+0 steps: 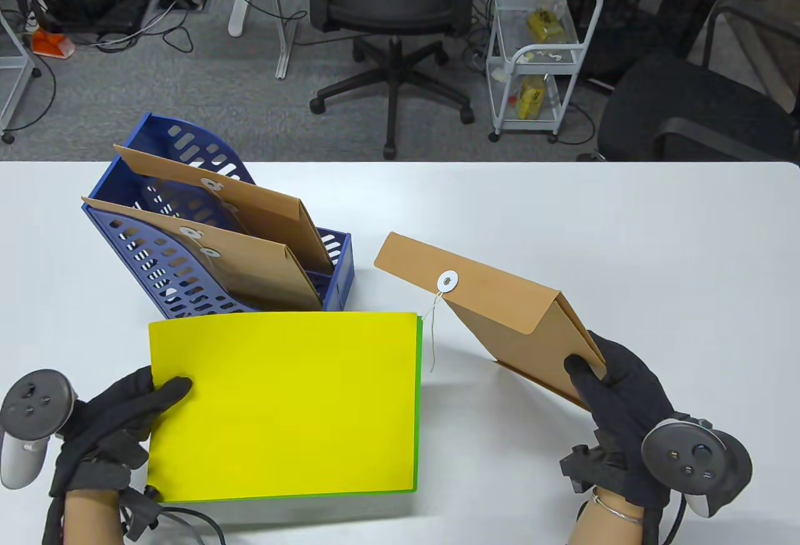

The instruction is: Pull cardstock from document pouches and stack

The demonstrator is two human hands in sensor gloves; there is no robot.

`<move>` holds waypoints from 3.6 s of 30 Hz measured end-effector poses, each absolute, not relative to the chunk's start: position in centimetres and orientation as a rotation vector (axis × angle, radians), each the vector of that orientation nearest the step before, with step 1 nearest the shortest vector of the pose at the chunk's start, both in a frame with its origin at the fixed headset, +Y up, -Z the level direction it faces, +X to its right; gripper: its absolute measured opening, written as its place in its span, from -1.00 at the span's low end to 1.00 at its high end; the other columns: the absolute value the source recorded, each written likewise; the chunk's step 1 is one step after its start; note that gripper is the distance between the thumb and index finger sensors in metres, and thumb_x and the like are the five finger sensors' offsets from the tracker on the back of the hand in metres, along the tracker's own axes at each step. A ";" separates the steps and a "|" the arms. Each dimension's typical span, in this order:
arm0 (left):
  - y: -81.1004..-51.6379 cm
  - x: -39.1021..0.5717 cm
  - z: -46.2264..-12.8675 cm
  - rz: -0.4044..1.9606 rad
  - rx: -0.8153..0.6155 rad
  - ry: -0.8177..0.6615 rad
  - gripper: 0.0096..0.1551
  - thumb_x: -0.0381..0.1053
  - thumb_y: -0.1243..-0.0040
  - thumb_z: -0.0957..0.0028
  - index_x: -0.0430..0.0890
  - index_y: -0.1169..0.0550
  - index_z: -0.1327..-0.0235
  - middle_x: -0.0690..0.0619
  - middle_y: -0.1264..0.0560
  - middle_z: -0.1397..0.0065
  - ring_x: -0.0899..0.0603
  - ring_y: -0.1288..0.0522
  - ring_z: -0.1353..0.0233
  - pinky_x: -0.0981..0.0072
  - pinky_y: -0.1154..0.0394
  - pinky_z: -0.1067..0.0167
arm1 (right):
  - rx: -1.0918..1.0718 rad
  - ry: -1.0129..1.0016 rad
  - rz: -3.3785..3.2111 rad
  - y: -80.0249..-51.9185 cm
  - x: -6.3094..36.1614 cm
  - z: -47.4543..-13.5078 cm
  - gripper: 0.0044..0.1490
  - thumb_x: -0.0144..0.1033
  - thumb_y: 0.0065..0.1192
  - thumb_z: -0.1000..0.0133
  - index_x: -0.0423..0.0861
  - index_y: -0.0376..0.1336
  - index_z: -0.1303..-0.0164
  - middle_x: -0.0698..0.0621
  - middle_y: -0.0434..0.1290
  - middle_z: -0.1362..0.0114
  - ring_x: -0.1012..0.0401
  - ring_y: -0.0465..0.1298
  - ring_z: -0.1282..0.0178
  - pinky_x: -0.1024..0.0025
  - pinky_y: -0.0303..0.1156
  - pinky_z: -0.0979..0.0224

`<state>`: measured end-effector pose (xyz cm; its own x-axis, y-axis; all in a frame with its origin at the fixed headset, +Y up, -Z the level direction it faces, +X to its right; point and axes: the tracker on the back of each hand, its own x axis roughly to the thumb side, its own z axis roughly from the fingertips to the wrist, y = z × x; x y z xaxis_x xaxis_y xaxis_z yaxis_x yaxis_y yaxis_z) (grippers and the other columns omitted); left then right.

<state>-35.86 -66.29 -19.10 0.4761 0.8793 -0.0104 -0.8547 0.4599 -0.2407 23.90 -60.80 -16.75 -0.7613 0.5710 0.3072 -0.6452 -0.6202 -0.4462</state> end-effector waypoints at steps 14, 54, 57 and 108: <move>-74.8 -37.1 -21.9 0.698 -0.572 0.279 -0.48 0.02 -0.25 -0.35 -0.22 -0.49 -0.45 -0.13 -0.67 -0.16 -0.08 -0.65 -0.06 0.00 -0.58 -0.11 | 0.183 -0.731 2.344 -60.4 23.5 -16.7 -0.60 -0.16 0.27 -0.43 0.09 0.27 -0.46 0.07 0.53 -0.38 0.08 0.60 -0.24 0.04 0.48 -0.39; -69.2 -28.3 -18.2 0.270 0.144 -0.348 -0.01 0.31 0.02 -0.34 -0.15 0.06 -0.81 -0.27 0.00 -0.84 -0.43 0.02 -0.74 -0.54 0.00 -0.53 | -0.818 0.072 2.941 -74.2 23.5 -27.6 0.00 -0.03 0.04 -0.48 -0.36 -0.23 -0.86 -0.29 0.26 -0.60 -0.10 0.48 -0.34 -0.14 0.36 -0.44; -69.3 -28.3 -18.3 0.271 0.136 -0.350 -0.01 0.31 0.03 -0.34 -0.16 0.06 -0.81 -0.28 0.00 -0.83 -0.44 0.02 -0.74 -0.54 -0.01 -0.52 | -0.838 0.123 2.952 -75.5 23.7 -27.6 0.01 -0.03 -0.02 -0.50 -0.41 -0.26 -0.85 -0.37 0.19 -0.65 -0.17 0.44 -0.45 -0.17 0.34 -0.46; -53.4 -19.0 -23.5 0.035 0.341 -0.105 -0.35 0.29 -0.11 -0.30 0.07 -0.35 -0.59 -0.17 -0.31 -0.62 -0.08 -0.50 -0.35 -0.13 -0.43 -0.48 | 0.673 -0.062 2.756 -70.3 17.0 -15.2 -0.09 0.11 -0.19 -0.50 -0.23 -0.17 -0.89 -0.37 0.03 -0.81 -0.37 0.06 -0.75 -0.38 0.06 -0.59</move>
